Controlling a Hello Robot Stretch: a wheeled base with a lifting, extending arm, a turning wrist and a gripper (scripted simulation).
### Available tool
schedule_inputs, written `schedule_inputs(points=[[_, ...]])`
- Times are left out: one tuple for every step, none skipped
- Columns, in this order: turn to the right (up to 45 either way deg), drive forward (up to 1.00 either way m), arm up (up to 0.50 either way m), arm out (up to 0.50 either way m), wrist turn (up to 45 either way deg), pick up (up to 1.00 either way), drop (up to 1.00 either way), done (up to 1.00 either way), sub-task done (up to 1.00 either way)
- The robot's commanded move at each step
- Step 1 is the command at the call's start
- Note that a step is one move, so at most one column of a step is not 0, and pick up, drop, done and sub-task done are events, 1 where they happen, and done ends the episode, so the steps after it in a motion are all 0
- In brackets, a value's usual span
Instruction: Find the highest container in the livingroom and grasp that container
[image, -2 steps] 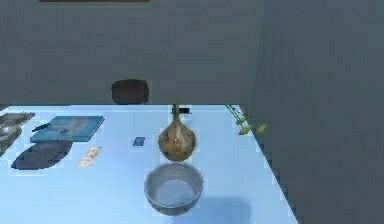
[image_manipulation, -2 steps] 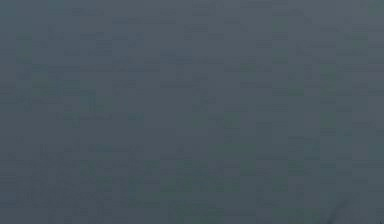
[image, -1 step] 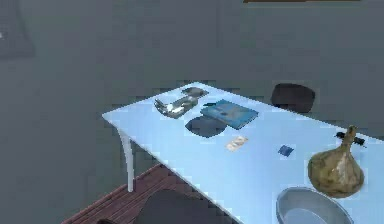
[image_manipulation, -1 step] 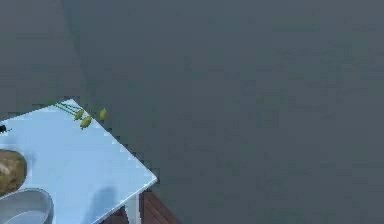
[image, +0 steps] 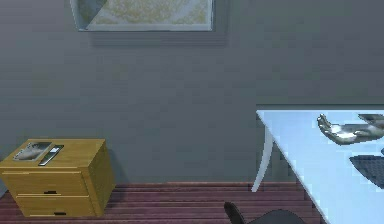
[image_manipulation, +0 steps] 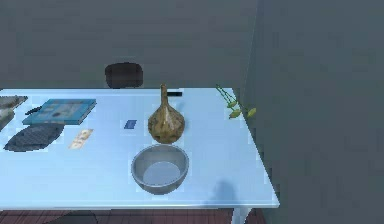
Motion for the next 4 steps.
schedule_inputs(points=[[0.0, 0.0, 0.5, 0.0, 0.0, 0.0, 0.0, 0.0, 0.0], [0.0, 0.0, 0.38, 0.0, 0.0, 0.0, 0.0, 0.0, 0.0], [0.0, 0.0, 0.0, 0.44, 0.0, 0.0, 0.0, 0.0, 0.0], [0.0, 0.0, 0.0, 0.0, 45.0, 0.0, 0.0, 0.0, 0.0]])
